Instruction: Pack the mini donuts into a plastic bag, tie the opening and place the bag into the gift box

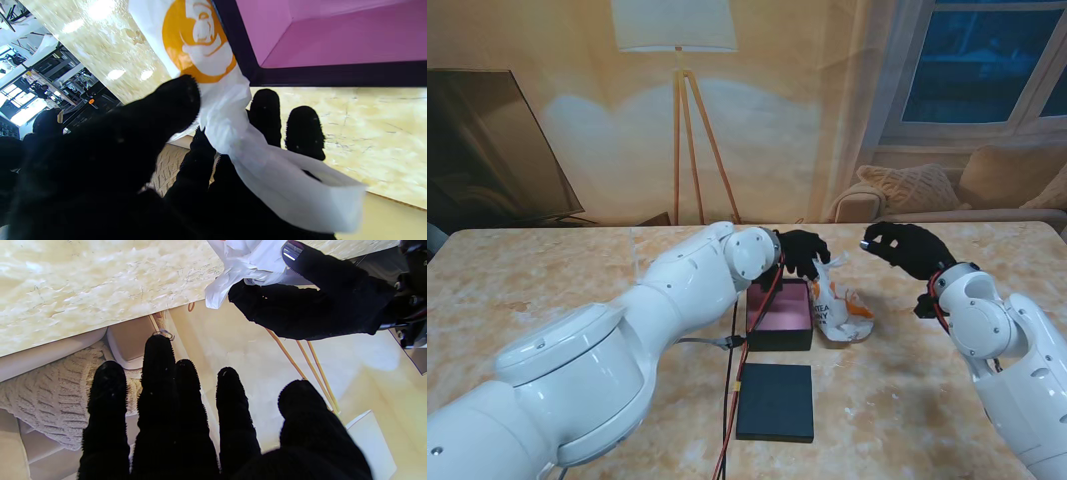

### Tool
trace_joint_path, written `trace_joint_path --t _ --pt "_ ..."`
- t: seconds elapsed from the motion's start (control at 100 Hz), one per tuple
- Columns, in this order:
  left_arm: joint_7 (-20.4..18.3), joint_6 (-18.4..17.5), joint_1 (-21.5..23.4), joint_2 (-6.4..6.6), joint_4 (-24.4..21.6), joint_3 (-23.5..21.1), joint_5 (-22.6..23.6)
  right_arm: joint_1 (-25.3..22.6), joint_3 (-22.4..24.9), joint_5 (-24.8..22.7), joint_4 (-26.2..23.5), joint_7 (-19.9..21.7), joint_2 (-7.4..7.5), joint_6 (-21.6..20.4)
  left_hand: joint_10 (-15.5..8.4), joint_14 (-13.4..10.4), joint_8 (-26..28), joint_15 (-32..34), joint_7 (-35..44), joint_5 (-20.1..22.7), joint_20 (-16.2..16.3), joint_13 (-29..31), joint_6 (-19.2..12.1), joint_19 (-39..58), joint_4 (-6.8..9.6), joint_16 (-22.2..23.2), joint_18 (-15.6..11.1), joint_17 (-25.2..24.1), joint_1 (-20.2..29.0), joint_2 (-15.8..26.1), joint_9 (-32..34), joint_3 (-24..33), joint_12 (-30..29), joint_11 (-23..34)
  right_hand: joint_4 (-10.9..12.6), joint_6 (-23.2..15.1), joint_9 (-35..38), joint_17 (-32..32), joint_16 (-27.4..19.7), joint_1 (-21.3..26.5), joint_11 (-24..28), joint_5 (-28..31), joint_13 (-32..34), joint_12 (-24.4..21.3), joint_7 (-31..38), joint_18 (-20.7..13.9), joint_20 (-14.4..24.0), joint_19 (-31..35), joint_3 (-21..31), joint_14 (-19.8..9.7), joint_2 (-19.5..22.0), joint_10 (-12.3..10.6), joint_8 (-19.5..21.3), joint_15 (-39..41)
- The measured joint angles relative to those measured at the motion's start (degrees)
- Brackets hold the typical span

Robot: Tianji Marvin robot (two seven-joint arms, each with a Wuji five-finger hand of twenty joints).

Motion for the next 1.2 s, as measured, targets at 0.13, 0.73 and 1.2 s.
trace_joint_path --t 0.13,0.73,1.2 --pt "0.24 0.12 0.04 -0.17 -0.01 -0.15 0.0 0.0 0.03 0.07 0.01 -0.09 -0.01 0.01 -2.1 -1.8 2.09 0.59 7.76 1.5 0.08 5.45 -2.46 1.49 -4.04 5.66 -1.26 3.81 4.26 -2.54 4.11 -1.84 2.93 2.38 0.0 0.0 0.0 0.0 0.0 0.67 0.0 0.04 0.0 0.0 0.06 0.01 0.0 0.0 -0.07 0.0 0.0 0.0 0.38 0.05" --pt "1.24 -1.01 0.14 -0.88 0.01 -1.83 -1.41 -0.06 0.63 0.07 0.08 -1.67 -0.22 -0.39 -8.0 -2.45 1.94 0.61 35.6 9.2 0.12 12.68 -15.93 2.33 -4.18 8.48 0.04 7.53 11.63 -2.47 17.95 -9.71 16.18 -4.4 0.0 0.0 0.0 0.0 0.0 1.29 0.69 1.56 -0.01 0.21 0.5 0.01 0.0 0.0 -0.11 0.0 0.0 0.0 0.39 0.77" --pt "3.18 6.49 3.88 13.65 -32.94 0.25 -7.6 -0.31 1.5 1.73 0.05 -3.72 -0.74 -0.28 -8.0 -2.44 2.82 0.64 37.74 9.96 0.12 12.99 -16.52 2.33 -4.19 9.7 0.84 7.55 12.21 -0.46 17.96 -9.72 17.1 -4.34 0.01 0.25 0.0 -1.17 0.0 3.19 2.01 1.57 -1.21 0.75 0.79 0.07 0.01 0.0 -0.1 0.17 0.0 0.42 0.5 0.75"
